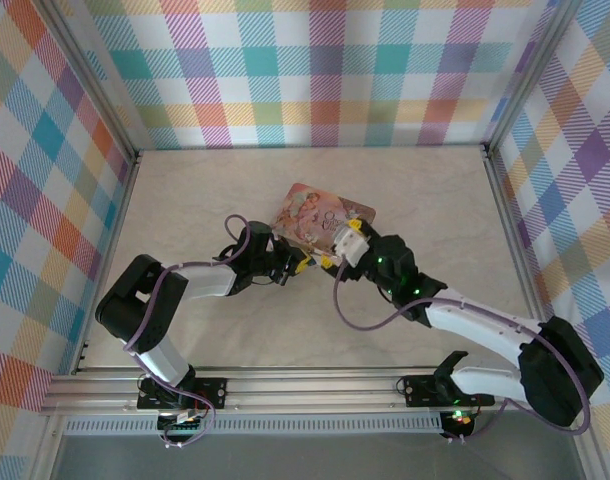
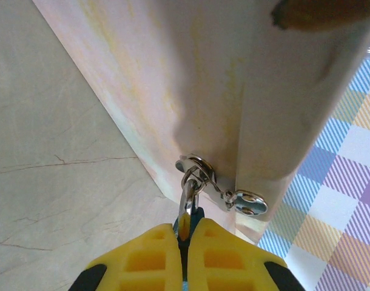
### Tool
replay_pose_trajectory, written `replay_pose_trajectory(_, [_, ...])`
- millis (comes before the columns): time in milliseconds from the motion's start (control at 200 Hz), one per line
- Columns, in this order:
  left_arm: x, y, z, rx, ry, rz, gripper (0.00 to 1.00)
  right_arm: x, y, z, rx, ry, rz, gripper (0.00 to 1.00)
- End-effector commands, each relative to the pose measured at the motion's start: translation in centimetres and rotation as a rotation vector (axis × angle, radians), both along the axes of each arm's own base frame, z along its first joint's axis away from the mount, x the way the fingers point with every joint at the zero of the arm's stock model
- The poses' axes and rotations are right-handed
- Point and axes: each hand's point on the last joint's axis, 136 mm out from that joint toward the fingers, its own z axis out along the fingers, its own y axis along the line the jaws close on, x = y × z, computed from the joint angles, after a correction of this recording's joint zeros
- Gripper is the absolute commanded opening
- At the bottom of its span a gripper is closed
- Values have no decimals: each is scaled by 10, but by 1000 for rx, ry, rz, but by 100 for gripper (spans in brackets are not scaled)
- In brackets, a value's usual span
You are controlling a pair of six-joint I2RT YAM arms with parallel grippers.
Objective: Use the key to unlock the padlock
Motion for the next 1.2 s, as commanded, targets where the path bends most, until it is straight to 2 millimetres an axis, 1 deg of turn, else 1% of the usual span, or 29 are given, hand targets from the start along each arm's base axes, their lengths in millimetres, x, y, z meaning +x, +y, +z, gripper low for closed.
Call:
replay_pose_trajectory(0, [4,-5,20,-18,-16,-5,0,-12,11,-25,-200,-133,110,91])
replay_pose_trajectory(130, [3,-5,19,-14,-1,-3,0,-16,24,-50,-285,-121,136,91])
replay_pose_trajectory(225, [3,-6,20,-20,6,1,0,-19,33,-63,-302,-106,151,90])
replay_pose_trajectory(340, [3,-7,20,-29,16,3,0,-18,39,-73,-314,-67,143,85])
replay_pose_trajectory(445, [4,-7,22,-34,16,7,0,-15,42,-75,-291,-46,132,79])
replay_pose_trajectory(710, [2,-9,23,-35,14,4,0,-11,46,-85,-299,-15,119,63])
replay_pose_trajectory(950, [2,-10,22,-36,18,-2,0,1,52,-88,-320,-39,93,50])
replay_pose_trajectory(1045, [2,-10,22,-37,19,-4,0,8,51,-91,-338,-61,69,43])
replay_pose_trajectory(1195, [1,-10,21,-35,24,-4,0,12,51,-96,-359,-72,57,36])
